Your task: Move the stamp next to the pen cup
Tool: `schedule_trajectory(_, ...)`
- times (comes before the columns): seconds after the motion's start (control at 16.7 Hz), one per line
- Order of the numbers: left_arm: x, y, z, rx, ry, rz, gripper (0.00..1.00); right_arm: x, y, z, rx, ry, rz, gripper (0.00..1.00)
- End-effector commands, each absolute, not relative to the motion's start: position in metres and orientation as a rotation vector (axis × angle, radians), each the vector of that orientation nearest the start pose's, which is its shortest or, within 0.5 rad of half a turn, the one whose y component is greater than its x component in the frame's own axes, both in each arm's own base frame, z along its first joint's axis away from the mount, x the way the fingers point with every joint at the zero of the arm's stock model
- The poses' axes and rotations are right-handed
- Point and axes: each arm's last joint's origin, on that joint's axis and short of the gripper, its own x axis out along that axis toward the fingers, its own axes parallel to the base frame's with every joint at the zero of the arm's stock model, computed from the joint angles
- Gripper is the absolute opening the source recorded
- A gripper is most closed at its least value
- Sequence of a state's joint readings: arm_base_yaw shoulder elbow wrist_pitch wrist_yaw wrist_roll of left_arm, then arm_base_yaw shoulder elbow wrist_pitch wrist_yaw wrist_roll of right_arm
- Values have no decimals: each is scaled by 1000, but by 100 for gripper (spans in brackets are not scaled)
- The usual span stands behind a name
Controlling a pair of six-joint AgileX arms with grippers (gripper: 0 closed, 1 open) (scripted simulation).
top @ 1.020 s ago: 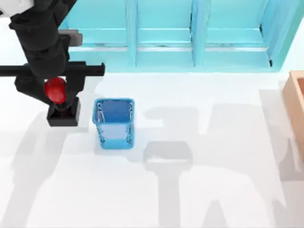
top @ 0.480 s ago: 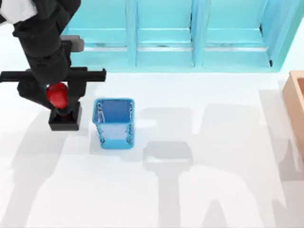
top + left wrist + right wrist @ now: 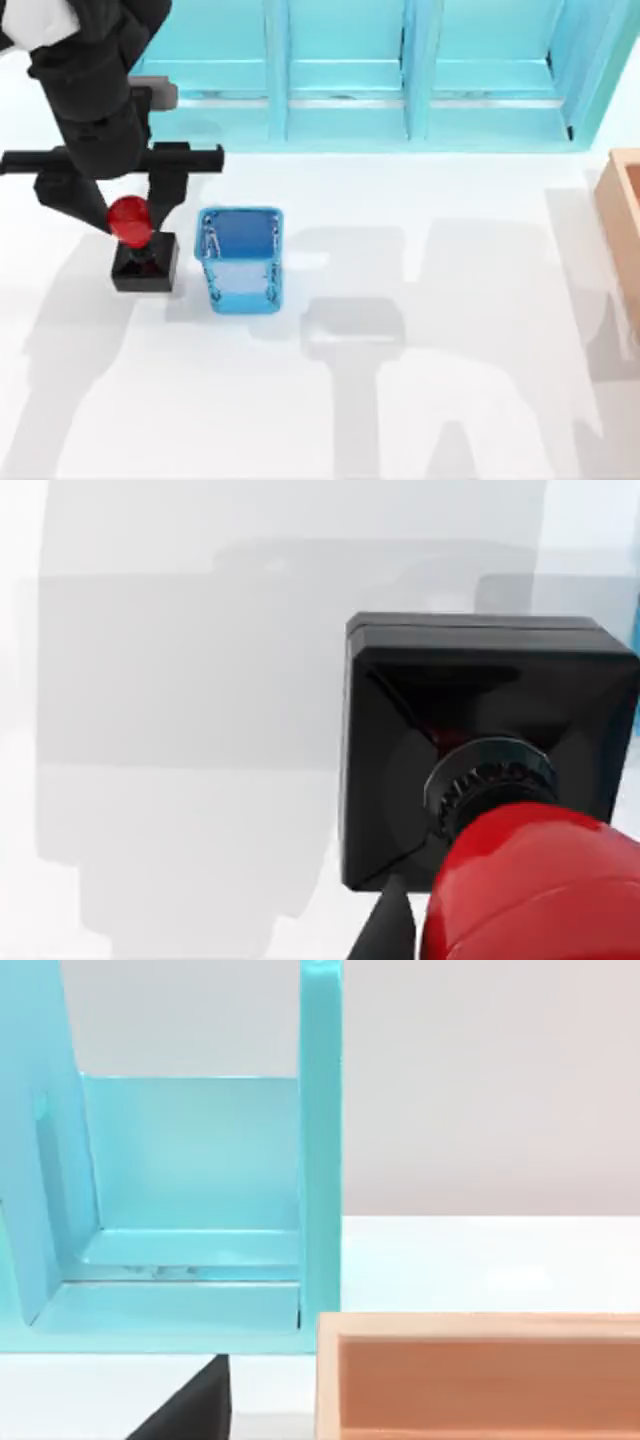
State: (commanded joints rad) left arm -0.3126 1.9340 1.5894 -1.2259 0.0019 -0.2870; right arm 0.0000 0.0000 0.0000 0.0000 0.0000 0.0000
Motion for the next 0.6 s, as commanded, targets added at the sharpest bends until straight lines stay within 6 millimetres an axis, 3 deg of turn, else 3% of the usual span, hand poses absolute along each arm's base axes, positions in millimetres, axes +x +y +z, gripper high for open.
schedule_trajectory(0.24,354,-110,221,15,1571,-16,98,106,-1,160,0,0,0,100)
schedule_trajectory(0.6,354,-110,221,15,1571,-16,100,106,-1,160,0,0,0,100)
